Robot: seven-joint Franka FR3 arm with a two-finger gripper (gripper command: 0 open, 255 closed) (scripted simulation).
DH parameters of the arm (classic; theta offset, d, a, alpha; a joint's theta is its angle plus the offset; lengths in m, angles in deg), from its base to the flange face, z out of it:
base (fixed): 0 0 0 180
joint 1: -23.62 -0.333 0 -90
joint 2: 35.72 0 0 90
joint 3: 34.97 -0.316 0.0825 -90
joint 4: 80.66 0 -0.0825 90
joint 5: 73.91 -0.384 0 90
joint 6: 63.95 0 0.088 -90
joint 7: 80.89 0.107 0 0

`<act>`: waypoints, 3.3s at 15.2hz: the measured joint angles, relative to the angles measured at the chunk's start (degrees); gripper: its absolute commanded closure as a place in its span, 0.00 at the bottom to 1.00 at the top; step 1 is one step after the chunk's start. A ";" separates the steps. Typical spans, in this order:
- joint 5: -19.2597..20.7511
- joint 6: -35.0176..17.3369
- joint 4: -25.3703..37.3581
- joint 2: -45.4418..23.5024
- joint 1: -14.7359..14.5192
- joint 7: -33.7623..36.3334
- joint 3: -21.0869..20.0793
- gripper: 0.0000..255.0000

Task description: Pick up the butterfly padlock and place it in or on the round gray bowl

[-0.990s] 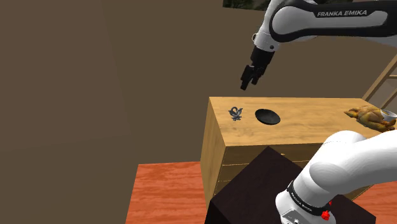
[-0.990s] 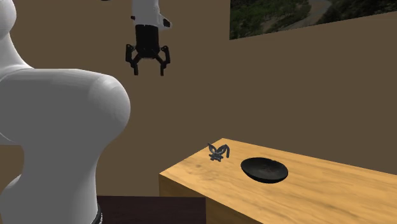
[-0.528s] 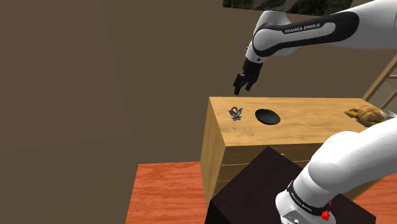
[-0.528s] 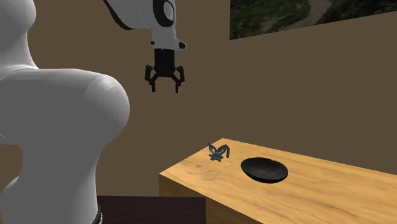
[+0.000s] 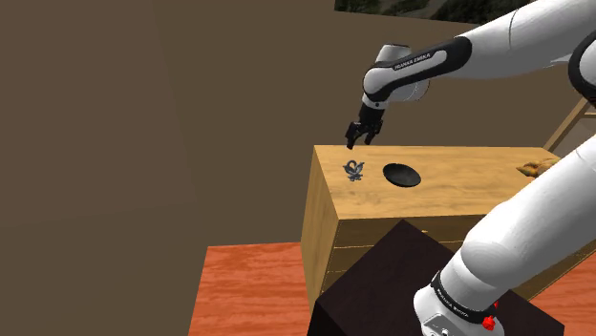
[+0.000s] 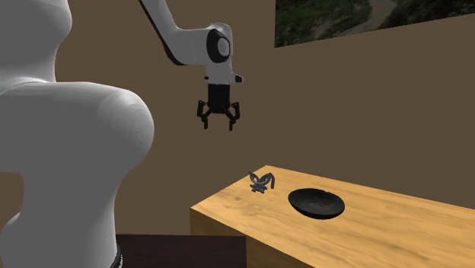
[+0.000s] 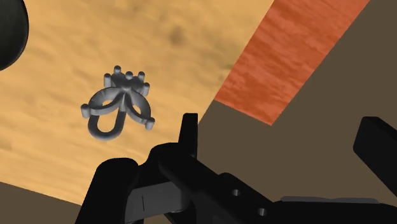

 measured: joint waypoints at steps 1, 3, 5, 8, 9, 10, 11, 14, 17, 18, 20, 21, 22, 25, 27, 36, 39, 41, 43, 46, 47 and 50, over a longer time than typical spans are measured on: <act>-0.49 -1.02 0.69 -1.89 0.30 -0.50 0.60 0.00; -1.60 -3.26 1.59 -5.38 0.66 -0.83 1.33 0.00; -3.12 -4.99 3.54 -9.46 1.28 -1.93 2.29 0.00; -6.00 -7.85 6.59 -16.17 2.28 -3.55 3.16 0.00; -6.93 -8.40 7.81 -18.21 2.72 -4.06 3.39 0.00; -7.84 -9.11 8.75 -20.11 3.12 -4.44 3.51 0.00; -8.84 -9.47 10.22 -22.25 3.74 -5.10 3.68 0.00; -11.71 -10.69 14.35 -28.46 5.53 -6.44 3.73 0.00; -14.19 -11.34 18.51 -34.15 7.72 -7.66 3.60 0.00; -15.03 -11.21 20.75 -36.53 8.65 -8.04 3.50 0.00; -16.40 -11.87 23.07 -40.00 9.90 -8.36 3.21 0.00; -16.83 -12.22 23.97 -41.19 10.20 -8.33 3.05 0.00; -17.16 -12.73 24.12 -41.98 10.34 -8.44 2.83 0.00; -18.16 -14.36 24.85 -44.13 10.76 -9.01 2.05 0.00; -18.68 -15.29 25.30 -45.17 10.77 -9.17 1.52 0.00; -19.14 -16.01 25.61 -46.24 10.98 -9.56 1.02 1.00; -19.03 -15.66 25.61 -45.83 10.65 -9.32 0.94 1.00; -19.02 -15.72 25.41 -45.63 10.64 -9.38 0.94 1.00; -18.96 -15.49 25.45 -45.51 10.64 -9.38 0.98 1.00; -18.87 -15.57 25.43 -45.67 10.84 -9.34 1.27 1.00; -18.67 -15.26 25.36 -45.55 10.87 -9.18 1.51 1.00; -18.01 -13.95 25.20 -44.35 10.66 -8.67 2.14 1.00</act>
